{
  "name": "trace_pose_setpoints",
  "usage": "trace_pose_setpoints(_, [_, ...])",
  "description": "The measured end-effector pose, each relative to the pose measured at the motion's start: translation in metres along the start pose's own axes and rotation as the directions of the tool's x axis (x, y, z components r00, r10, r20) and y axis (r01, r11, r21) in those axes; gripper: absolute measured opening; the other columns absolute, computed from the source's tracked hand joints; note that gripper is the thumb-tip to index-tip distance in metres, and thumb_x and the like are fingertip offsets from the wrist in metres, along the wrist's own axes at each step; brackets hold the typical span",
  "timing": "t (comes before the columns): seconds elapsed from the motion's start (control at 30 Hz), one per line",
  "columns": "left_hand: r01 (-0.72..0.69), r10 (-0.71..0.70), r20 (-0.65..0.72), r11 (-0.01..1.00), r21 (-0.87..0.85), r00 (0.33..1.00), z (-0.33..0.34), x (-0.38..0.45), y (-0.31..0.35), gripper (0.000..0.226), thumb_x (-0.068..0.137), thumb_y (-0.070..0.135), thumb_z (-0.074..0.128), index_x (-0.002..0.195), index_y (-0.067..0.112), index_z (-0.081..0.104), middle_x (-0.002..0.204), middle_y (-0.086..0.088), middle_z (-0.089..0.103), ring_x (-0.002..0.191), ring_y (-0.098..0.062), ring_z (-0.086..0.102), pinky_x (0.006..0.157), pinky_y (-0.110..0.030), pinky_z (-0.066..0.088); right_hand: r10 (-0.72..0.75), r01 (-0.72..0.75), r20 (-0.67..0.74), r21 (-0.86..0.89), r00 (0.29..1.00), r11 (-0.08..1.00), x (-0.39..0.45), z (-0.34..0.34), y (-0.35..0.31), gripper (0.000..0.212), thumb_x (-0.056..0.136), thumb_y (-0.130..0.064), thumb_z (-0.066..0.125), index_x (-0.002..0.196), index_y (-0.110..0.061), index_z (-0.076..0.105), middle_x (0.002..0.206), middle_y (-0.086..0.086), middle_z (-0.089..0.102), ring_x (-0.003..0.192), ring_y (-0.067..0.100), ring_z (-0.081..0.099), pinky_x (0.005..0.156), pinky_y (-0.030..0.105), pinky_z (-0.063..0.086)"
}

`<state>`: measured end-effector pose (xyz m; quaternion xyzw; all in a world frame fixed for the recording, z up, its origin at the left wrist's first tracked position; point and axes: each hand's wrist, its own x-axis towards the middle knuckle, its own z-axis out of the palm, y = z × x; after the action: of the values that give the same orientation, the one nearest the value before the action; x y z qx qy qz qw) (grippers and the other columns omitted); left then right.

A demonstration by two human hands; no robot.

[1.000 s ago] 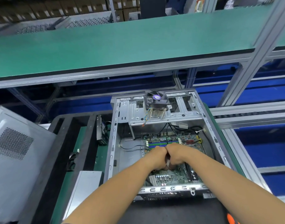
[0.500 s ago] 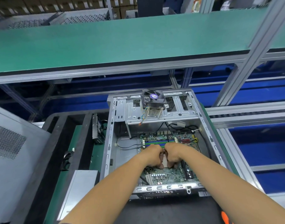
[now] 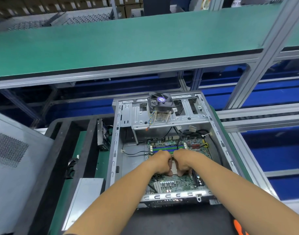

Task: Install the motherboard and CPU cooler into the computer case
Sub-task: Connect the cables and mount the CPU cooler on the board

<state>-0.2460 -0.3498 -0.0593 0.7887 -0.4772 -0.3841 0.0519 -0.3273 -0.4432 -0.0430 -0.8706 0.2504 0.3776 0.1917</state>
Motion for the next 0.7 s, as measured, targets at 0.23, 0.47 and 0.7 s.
trace_pose_setpoints(0.23, [-0.016,0.016,0.004,1.000,0.016,1.000,0.001,0.002,0.000,0.032,0.071,0.017,0.082,0.071,0.021,0.050,0.081,0.002,0.055,0.076,-0.017,0.053,0.060,-0.027,0.039,-0.071,0.064,-0.076,-0.096,0.995,0.993,-0.005,0.002,-0.001,0.044,0.072,-0.025,0.085,0.108,-0.012,0.064,0.092,0.000,0.059,0.083,0.022,0.058,0.074,0.030,0.050])
trace_pose_setpoints(0.47, [-0.039,0.041,-0.061,0.999,0.029,0.997,-0.006,-0.009,0.010,0.014,0.081,0.007,0.061,0.073,0.011,0.051,0.068,-0.003,0.050,0.071,-0.023,0.051,0.055,-0.028,0.038,-0.059,0.057,-0.024,-0.094,0.998,0.994,-0.025,-0.014,-0.016,0.024,0.086,-0.016,0.070,0.109,-0.008,0.066,0.094,0.007,0.066,0.059,0.015,0.054,0.057,0.027,0.048])
trace_pose_setpoints(0.7, [-0.265,0.234,-0.312,0.962,-0.061,0.921,-0.078,-0.060,0.047,0.031,0.073,0.006,0.062,0.050,0.014,0.043,0.048,0.000,0.043,0.044,-0.012,0.033,0.040,-0.020,0.027,-0.131,0.127,-0.056,-0.075,0.990,0.989,-0.100,-0.091,-0.023,0.014,0.083,-0.017,0.072,0.081,-0.006,0.063,0.082,0.008,0.075,0.066,0.020,0.071,0.068,0.029,0.057])
